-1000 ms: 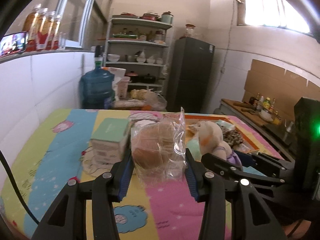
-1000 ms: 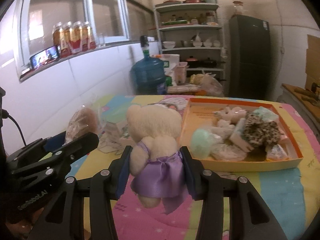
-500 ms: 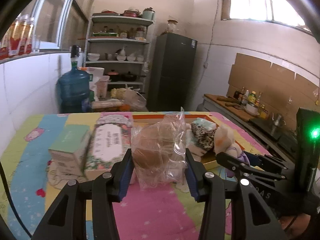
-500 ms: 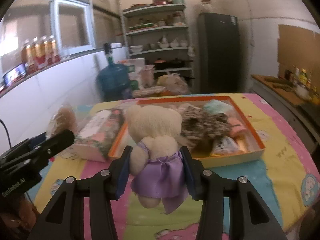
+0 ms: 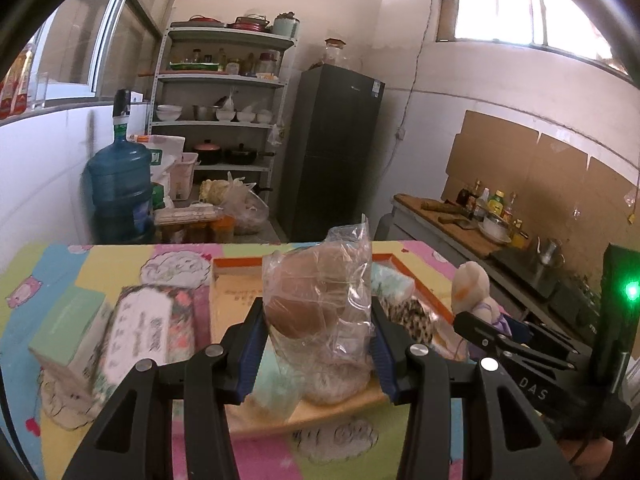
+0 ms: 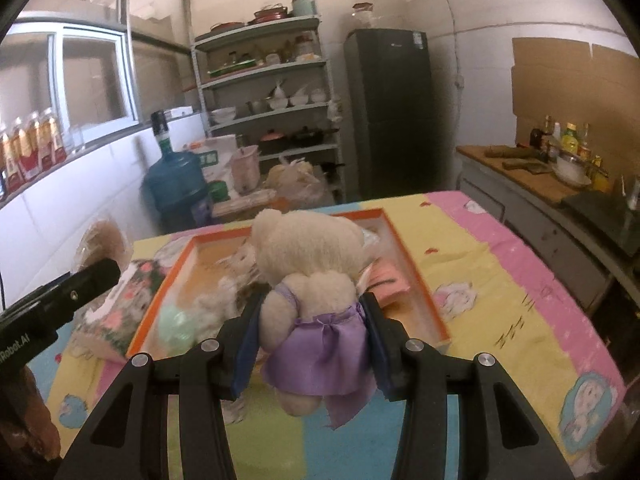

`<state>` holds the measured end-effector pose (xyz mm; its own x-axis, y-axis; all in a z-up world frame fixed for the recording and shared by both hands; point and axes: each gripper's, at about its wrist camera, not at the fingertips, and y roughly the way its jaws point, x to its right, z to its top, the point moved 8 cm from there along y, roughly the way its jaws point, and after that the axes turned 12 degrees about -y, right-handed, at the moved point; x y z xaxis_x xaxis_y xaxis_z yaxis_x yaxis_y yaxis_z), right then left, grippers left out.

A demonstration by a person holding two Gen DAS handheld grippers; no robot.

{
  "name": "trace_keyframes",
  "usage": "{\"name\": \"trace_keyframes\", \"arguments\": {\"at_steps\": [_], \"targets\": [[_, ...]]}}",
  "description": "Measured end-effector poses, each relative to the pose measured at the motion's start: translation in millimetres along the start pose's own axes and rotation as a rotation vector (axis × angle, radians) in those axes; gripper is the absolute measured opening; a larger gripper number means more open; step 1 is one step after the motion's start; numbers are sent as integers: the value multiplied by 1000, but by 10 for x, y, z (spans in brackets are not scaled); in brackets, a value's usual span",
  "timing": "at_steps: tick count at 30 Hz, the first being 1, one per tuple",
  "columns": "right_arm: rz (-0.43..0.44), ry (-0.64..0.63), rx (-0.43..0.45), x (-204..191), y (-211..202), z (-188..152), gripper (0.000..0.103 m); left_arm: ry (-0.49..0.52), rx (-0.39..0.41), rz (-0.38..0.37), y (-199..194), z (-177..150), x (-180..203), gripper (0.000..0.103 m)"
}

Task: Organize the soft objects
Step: 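Carry the bagged bun and teddy bear over the cardboard tray, then open the left tool over the tray while the right tool releases the teddy bear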

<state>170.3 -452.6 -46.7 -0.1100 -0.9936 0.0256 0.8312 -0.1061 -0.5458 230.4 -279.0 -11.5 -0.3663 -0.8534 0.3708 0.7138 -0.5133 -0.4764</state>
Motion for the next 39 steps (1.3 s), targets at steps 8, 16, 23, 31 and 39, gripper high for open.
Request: {"name": "trace_keyframes", "arguments": {"at_steps": [8,16,23,31,39], "targets": [[11,-37,5,173,304,225,49,-10,-13,24,396,94,120,48],[68,-43,-9,167,644,355,49,-31,-55,70,781,75,72,48],[111,-53,-59,89,961,321,49,-46,-97,118,1025,-15,-81,48],[135,-53,-105,21,1204,241,50,-78,-173,165,1285,-154,-273,48],[150,-56,-115,14,1275,167,52,-126,-194,186,1353,-201,-409,49]]}}
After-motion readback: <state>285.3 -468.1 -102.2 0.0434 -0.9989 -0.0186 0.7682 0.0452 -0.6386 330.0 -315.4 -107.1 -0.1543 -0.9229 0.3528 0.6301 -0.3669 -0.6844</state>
